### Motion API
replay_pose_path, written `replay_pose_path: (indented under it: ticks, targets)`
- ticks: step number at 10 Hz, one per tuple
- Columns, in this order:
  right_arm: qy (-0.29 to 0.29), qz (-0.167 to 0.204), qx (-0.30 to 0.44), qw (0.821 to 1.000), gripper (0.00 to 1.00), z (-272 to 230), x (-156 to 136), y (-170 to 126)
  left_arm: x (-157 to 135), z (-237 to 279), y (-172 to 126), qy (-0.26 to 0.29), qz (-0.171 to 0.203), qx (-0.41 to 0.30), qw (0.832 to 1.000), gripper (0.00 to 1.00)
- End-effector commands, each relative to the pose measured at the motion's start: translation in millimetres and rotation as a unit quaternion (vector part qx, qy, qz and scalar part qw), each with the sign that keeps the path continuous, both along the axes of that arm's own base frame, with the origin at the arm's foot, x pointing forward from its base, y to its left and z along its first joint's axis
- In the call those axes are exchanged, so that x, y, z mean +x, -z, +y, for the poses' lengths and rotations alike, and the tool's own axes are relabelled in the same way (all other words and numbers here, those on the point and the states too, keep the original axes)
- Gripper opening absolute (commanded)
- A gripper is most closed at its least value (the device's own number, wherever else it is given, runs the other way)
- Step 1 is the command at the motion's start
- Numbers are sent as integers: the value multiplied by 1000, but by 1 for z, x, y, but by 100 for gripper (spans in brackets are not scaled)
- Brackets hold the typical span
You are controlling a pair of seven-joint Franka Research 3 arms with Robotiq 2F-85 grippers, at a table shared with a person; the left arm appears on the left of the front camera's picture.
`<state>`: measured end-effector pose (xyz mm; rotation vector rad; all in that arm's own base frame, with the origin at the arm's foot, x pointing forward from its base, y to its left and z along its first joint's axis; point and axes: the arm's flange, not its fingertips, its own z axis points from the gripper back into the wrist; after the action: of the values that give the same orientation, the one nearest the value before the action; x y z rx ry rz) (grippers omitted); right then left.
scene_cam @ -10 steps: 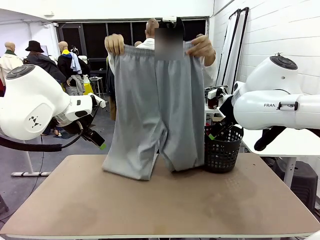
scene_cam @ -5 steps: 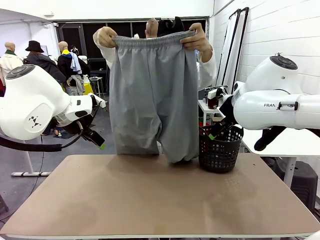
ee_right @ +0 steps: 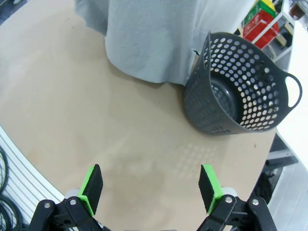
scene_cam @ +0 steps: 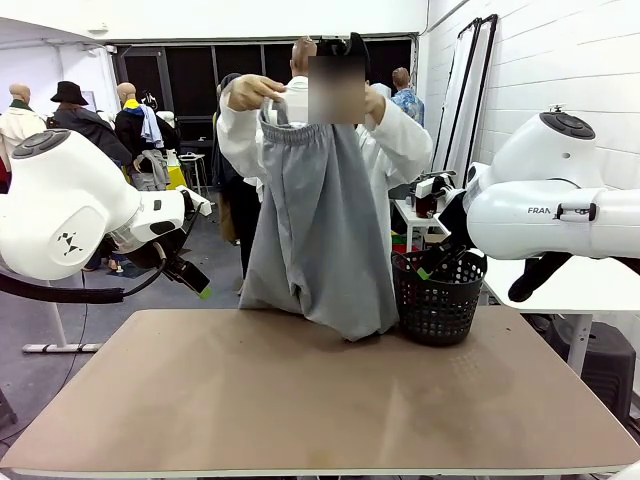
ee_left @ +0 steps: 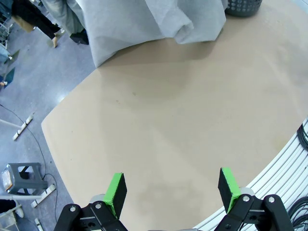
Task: Fold the training pants.
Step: Grab both ends of the Training pants handed by a person.
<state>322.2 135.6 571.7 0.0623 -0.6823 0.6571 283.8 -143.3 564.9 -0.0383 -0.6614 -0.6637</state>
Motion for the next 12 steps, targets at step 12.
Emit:
replay_pose_path:
  ticks: [12]
  targets:
    - [0, -5, 2, 1000, 100, 1, 1, 0, 1, 0, -1, 0, -6, 2, 1000, 100]
